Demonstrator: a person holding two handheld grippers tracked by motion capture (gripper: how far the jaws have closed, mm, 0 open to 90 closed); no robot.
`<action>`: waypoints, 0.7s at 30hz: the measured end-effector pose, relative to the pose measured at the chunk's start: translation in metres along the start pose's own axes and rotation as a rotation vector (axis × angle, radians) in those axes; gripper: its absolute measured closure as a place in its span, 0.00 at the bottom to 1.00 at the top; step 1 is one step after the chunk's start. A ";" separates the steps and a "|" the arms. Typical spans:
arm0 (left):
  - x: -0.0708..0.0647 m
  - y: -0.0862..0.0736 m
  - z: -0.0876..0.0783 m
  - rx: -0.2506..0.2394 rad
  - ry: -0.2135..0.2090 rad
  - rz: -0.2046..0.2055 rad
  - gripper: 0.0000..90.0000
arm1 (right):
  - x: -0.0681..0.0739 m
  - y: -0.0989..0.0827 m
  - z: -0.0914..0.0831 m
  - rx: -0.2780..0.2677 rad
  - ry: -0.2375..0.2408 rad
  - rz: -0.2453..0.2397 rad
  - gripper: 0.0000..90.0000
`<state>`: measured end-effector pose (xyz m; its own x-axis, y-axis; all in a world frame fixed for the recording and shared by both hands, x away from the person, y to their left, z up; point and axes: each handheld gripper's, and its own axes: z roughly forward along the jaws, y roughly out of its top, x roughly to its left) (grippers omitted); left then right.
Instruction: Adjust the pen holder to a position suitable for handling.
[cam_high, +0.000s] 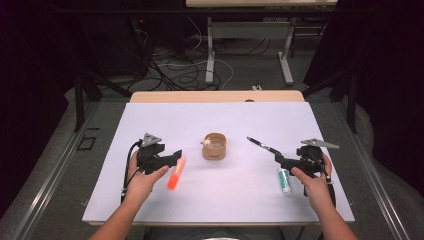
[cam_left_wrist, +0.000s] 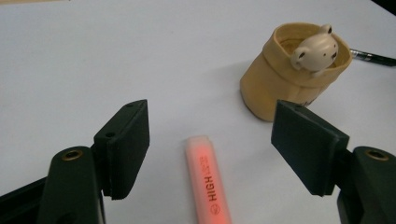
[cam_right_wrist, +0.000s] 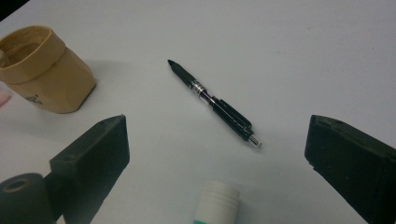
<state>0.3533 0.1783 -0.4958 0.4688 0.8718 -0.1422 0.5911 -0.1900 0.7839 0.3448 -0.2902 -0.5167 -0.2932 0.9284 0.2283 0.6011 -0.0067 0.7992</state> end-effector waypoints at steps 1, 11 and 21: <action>0.001 -0.002 -0.002 0.005 0.001 0.001 0.31 | 0.001 0.000 0.001 0.000 0.000 0.001 0.07; 0.002 -0.016 -0.013 0.034 0.013 0.007 0.30 | 0.002 0.000 -0.002 -0.006 -0.001 -0.005 0.07; 0.004 -0.022 -0.003 0.085 0.008 -0.015 0.31 | 0.003 -0.001 -0.001 0.003 0.000 -0.009 0.07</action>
<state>0.3400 0.1878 -0.5115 0.4546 0.8782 -0.1488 0.6515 -0.2140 0.7278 0.3424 -0.2875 -0.5159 -0.2987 0.9285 0.2208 0.6007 0.0032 0.7995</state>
